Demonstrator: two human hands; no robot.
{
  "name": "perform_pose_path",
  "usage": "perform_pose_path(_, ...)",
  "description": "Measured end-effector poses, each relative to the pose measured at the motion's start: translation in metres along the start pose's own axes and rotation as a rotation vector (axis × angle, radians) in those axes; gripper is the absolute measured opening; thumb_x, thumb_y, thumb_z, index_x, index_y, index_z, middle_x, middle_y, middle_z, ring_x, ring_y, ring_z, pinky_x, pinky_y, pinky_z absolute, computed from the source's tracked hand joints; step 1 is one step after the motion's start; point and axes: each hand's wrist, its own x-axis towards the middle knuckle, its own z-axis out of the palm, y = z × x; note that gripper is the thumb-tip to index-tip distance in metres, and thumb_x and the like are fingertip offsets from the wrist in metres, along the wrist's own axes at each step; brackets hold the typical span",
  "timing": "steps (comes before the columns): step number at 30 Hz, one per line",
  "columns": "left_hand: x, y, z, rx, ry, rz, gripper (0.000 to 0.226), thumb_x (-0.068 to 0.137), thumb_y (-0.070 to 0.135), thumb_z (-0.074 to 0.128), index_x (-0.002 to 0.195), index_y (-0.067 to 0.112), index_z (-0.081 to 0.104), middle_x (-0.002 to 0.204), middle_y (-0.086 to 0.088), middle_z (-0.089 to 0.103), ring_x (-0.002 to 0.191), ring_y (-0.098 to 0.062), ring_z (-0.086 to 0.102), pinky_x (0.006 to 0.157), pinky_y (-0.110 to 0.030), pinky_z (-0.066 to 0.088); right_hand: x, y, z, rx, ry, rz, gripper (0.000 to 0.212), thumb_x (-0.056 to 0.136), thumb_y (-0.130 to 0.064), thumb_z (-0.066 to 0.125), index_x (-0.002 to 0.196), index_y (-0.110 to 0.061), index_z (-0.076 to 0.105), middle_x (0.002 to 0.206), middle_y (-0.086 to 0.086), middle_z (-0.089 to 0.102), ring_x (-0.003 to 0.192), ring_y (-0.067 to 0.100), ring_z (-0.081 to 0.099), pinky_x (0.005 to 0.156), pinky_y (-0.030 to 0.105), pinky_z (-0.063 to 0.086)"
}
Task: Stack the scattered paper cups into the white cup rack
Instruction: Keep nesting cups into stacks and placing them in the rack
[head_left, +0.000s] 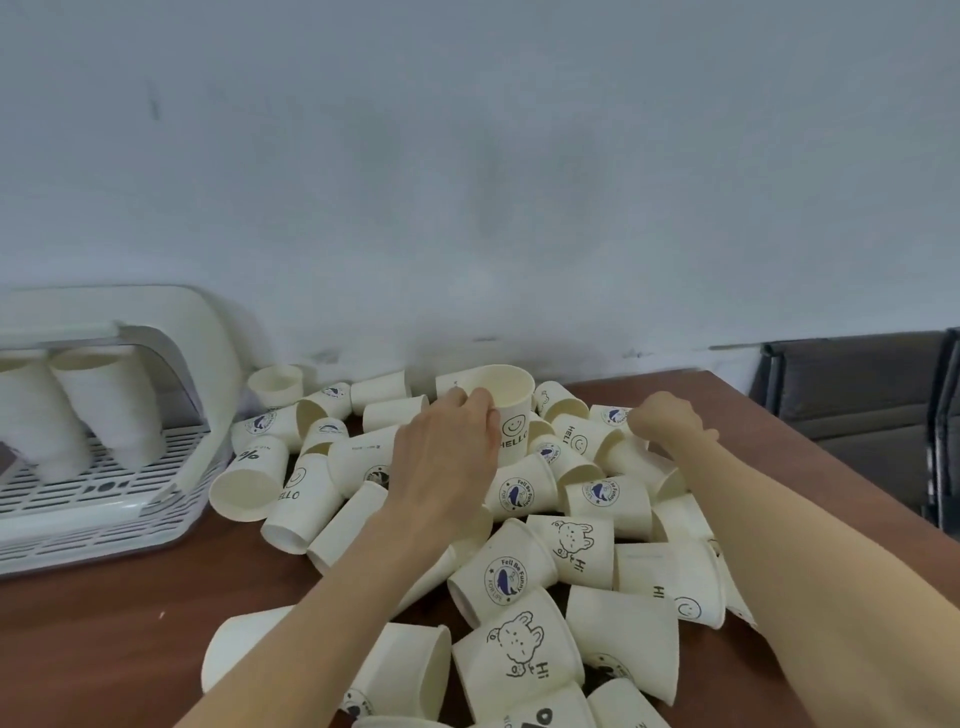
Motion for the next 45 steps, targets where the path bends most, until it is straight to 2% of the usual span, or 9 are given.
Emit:
perform_pose_path(5,0.000,0.004,0.001,0.019,-0.003,-0.004,0.027,0.102,0.034,0.030,0.102,0.019,0.053,0.093,0.002,0.054,0.083,-0.024,0.056,0.071,-0.040,0.046,0.023,0.006,0.011,0.144,-0.012,0.006,0.014,0.079,-0.014,0.048,0.086,-0.007,0.059,0.079,0.009,0.058,0.087,0.032,0.059,0.099,0.048,0.045)
perform_pose_path(11,-0.005,0.005,-0.003,0.060,-0.017,0.018,0.026,0.102,0.033,0.031,0.101,0.019,0.053,0.094,0.002,0.055,0.083,-0.024,0.056,0.067,-0.038,0.044,0.020,0.000,-0.001,0.308,0.112,-0.010,0.029,0.088,-0.014,0.054,0.114,-0.004,0.061,0.118,0.020,0.061,0.112,0.037,0.058,0.096,0.041,0.047)
perform_pose_path(15,-0.007,0.005,-0.018,0.082,-0.001,0.029,0.026,0.102,0.033,0.031,0.102,0.019,0.053,0.096,0.002,0.056,0.084,-0.023,0.057,0.064,-0.034,0.041,0.009,0.006,-0.016,0.287,0.204,-0.189,0.018,0.088,-0.013,0.051,0.088,-0.013,0.070,0.102,0.020,0.068,0.104,0.036,0.060,0.079,0.033,0.047)
perform_pose_path(20,-0.017,0.000,-0.044,0.070,0.039,0.022,0.027,0.101,0.033,0.031,0.101,0.018,0.054,0.094,0.001,0.056,0.083,-0.024,0.058,0.068,-0.038,0.047,-0.020,0.008,-0.037,0.314,0.273,-0.357,0.024,0.092,-0.019,0.054,0.106,-0.012,0.071,0.100,0.019,0.069,0.099,0.038,0.060,0.079,0.035,0.045)
perform_pose_path(25,-0.038,-0.007,-0.075,0.092,0.043,0.000,0.028,0.102,0.033,0.030,0.104,0.019,0.054,0.098,0.002,0.057,0.086,-0.023,0.057,0.068,-0.034,0.040,-0.063,-0.001,-0.051,0.298,0.259,-0.544,0.021,0.092,-0.022,0.054,0.099,-0.014,0.072,0.072,0.008,0.067,0.067,0.027,0.058,0.061,0.029,0.038)
perform_pose_path(29,-0.058,-0.016,-0.103,0.113,0.033,-0.029,0.029,0.102,0.033,0.029,0.105,0.018,0.054,0.098,0.001,0.057,0.088,-0.025,0.056,0.070,-0.037,0.044,-0.110,-0.010,-0.053,0.230,0.252,-0.686,0.016,0.092,-0.017,0.056,0.091,-0.013,0.071,0.066,0.003,0.066,0.061,0.021,0.058,0.057,0.030,0.039)
perform_pose_path(32,-0.073,-0.027,-0.124,0.114,0.043,-0.037,0.029,0.102,0.033,0.030,0.106,0.019,0.054,0.099,0.002,0.058,0.088,-0.023,0.058,0.072,-0.038,0.046,-0.142,-0.016,-0.049,0.193,0.244,-0.767,0.014,0.091,-0.019,0.057,0.090,-0.015,0.071,0.066,0.006,0.068,0.071,0.027,0.063,0.069,0.036,0.050)
perform_pose_path(35,-0.089,-0.038,-0.142,0.109,0.062,-0.059,0.029,0.101,0.034,0.030,0.107,0.018,0.055,0.099,0.002,0.058,0.087,-0.024,0.059,0.072,-0.039,0.047,-0.173,-0.023,-0.044,0.154,0.239,-0.842,0.015,0.093,-0.021,0.056,0.093,-0.017,0.070,0.069,0.006,0.068,0.085,0.030,0.058,0.075,0.037,0.046)
perform_pose_path(45,-0.131,-0.075,-0.180,0.106,0.107,-0.120,0.028,0.100,0.034,0.034,0.104,0.020,0.057,0.095,0.005,0.059,0.088,-0.020,0.058,0.070,-0.035,0.045,-0.260,-0.049,-0.032,0.049,0.237,-1.017,0.018,0.097,-0.021,0.047,0.098,-0.013,0.063,0.089,0.001,0.066,0.097,0.021,0.047,0.077,0.038,0.044)
